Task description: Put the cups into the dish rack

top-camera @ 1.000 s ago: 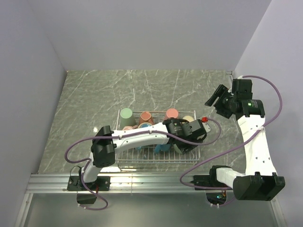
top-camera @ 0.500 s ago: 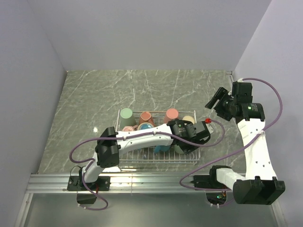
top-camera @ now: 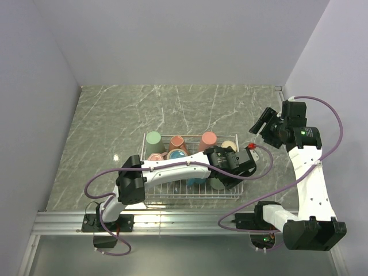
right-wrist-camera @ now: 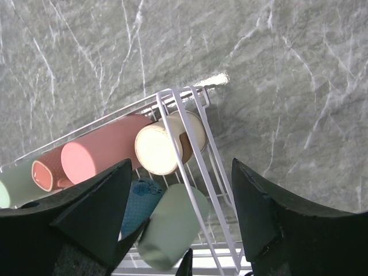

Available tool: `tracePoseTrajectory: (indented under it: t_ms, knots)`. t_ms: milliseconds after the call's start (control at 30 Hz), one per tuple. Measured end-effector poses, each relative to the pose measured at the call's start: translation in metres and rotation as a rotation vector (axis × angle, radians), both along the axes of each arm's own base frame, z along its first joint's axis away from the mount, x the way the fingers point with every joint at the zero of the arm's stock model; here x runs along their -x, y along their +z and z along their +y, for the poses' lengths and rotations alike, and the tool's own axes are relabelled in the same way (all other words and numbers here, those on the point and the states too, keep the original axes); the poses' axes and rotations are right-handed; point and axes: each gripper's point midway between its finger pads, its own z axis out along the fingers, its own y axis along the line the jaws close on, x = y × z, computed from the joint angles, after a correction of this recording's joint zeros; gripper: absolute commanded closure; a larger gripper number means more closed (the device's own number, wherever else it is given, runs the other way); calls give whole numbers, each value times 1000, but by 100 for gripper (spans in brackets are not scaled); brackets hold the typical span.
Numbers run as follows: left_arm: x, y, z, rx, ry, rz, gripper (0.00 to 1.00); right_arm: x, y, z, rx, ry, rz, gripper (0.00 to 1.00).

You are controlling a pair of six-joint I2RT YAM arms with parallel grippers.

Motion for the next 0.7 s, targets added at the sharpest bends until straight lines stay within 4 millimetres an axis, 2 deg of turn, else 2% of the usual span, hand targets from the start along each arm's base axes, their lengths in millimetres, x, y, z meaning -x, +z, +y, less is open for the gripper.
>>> tracePoseTrajectory:
  t_ms: [100,300,400,533,700]
  knots:
    - [-1,1,-3,19,16,0,1,0,0,0,1,1,0,23]
    - [-4,7,-11,70,44,-6,1,-1,-2,0,7,7,7,23]
    - [-9,17,-14,110,64,-8,1,-1,-4,-2,17,9,12,23]
    - [-27,52,-8,205,120,-18,1,-3,-5,-6,38,6,17,23]
    - [-65,121,22,374,226,-68,1,-6,-7,-10,68,11,24,23]
